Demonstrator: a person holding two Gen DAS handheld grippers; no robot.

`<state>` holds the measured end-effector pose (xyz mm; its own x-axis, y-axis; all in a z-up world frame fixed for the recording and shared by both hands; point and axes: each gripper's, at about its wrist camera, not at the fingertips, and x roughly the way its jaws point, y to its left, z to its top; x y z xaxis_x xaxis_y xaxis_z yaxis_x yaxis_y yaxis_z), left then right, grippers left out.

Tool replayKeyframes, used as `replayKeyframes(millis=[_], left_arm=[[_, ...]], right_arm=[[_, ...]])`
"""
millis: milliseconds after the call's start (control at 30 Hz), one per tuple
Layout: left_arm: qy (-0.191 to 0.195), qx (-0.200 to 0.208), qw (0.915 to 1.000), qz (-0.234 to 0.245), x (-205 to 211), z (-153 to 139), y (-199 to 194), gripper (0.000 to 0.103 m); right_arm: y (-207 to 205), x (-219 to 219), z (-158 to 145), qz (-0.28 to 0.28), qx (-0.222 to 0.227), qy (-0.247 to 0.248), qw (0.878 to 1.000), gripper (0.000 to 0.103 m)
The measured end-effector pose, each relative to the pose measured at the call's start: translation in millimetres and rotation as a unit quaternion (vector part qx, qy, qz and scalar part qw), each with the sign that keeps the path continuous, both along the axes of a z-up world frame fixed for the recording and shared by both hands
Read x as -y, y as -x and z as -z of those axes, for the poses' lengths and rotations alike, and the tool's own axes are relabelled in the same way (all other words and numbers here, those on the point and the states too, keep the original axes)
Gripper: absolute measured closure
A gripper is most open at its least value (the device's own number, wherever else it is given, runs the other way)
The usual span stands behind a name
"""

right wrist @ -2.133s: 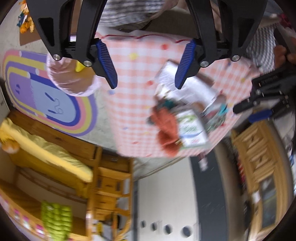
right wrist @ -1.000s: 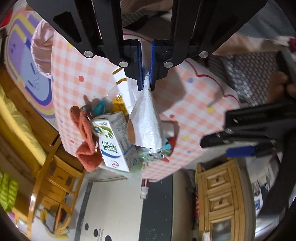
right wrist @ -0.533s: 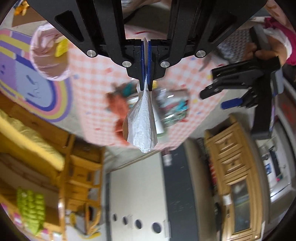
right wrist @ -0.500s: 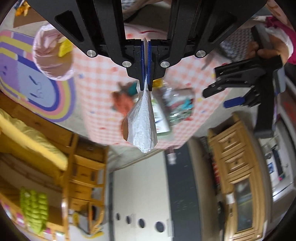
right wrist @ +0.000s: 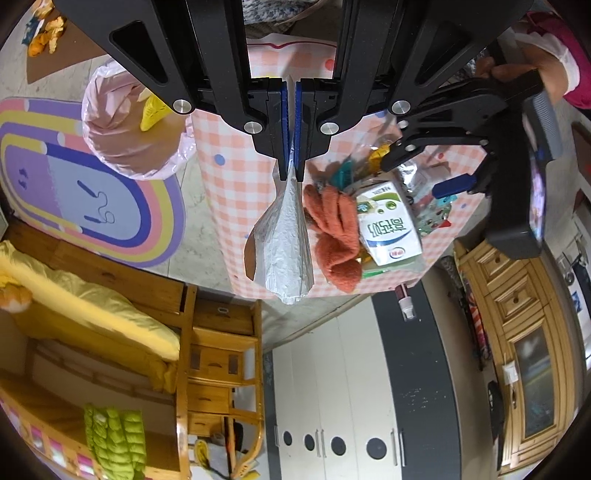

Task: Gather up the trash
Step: 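Grasp the white milk carton with the left tool while the right tool holds the bag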

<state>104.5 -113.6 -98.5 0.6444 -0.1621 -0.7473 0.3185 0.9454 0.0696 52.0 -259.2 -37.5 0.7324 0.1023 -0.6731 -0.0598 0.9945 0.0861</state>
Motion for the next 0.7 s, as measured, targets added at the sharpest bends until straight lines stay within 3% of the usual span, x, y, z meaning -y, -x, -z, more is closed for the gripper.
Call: replayKeyframes(millis=[133, 500, 600, 700], left_arm=[[0.016, 0.001, 0.9994, -0.031, -15.2, -2.3, -8.8, 0.024], [0.013, 0.030, 0.9910, -0.130, -85.3, -22.7, -23.6, 0.024], [0.031, 0.029, 0.9938, -0.102, -82.4, -26.1, -17.3, 0.021], [0.040, 0.031, 0.9969, -0.060, -64.0, -26.8, -4.9, 0.010]], right_arm=[[-0.9, 2.0, 0.7, -0.002, -0.002, 0.000, 1.000, 0.101], [-4.2, -6.6, -1.1, -0.019, -0.003, -0.005, 1.000, 0.101], [-3.7, -7.1, -1.4, -0.021, -0.002, -0.004, 1.000, 0.101], [-9.0, -4.8, 1.2, -0.021, -0.006, -0.008, 1.000, 0.101]])
